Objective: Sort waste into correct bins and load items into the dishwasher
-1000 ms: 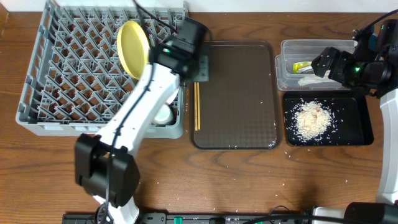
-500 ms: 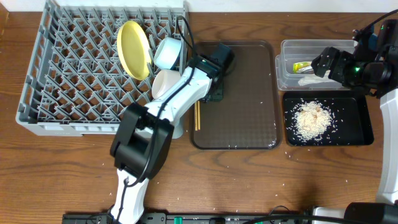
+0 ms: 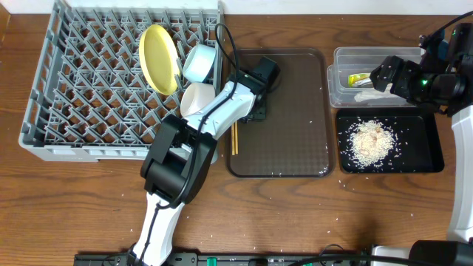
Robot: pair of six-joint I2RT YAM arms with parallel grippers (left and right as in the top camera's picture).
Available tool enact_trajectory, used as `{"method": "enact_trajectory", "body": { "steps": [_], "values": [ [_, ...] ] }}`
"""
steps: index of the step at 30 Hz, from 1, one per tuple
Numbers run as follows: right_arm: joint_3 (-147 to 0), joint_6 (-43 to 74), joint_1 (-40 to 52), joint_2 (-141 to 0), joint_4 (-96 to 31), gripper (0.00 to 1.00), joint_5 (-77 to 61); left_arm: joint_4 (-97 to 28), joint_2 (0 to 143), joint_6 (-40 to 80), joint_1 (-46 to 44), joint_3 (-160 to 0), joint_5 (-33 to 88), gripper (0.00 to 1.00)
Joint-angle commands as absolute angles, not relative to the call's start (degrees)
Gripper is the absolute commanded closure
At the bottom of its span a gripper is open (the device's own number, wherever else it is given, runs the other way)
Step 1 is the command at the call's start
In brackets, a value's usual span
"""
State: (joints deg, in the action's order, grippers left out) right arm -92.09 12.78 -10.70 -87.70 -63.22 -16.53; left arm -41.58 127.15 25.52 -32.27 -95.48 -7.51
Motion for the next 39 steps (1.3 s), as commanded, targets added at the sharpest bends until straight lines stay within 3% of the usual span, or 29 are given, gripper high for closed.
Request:
{"method": "enact_trajectory", "body": {
  "steps": [1,9,21,28,31,39],
  "values": [
    [-92.88,12.62,-10.44,-87.66,-63.29,0.01,-16.93,-41.52,128.84,25.82,-32.05,-95.07,-9.06,0.46],
    [-92.88,12.62,-10.44,-87.66,-63.29,0.01,-16.93,-40.84,128.86,25.82,-32.08,-94.98,-11.11,0.46],
    [-92.88,12.62,-10.44,-87.66,-63.29,0.01,-16.93,-40.80,128.86,25.85,-33.61,-91.29,-3.84,0.53],
    [-92.88,12.62,-10.44,-87.66,-63.29,0.01,-16.93,-40.42,128.86,25.85,-34.20,-91.18,-3.22,0.77],
    [-92.88,12.62,-10.44,-87.66,-63.29,0.01,-16.93,-40.47,128.86,25.80,-34.28,-91.18,-1.89,0.92],
    [-92.88,12.62,-10.44,-87.66,-63.29,0.01,-16.93,-46.15,123.13,19.66,-34.30,-96.66,-2.13,0.92]
  ]
}}
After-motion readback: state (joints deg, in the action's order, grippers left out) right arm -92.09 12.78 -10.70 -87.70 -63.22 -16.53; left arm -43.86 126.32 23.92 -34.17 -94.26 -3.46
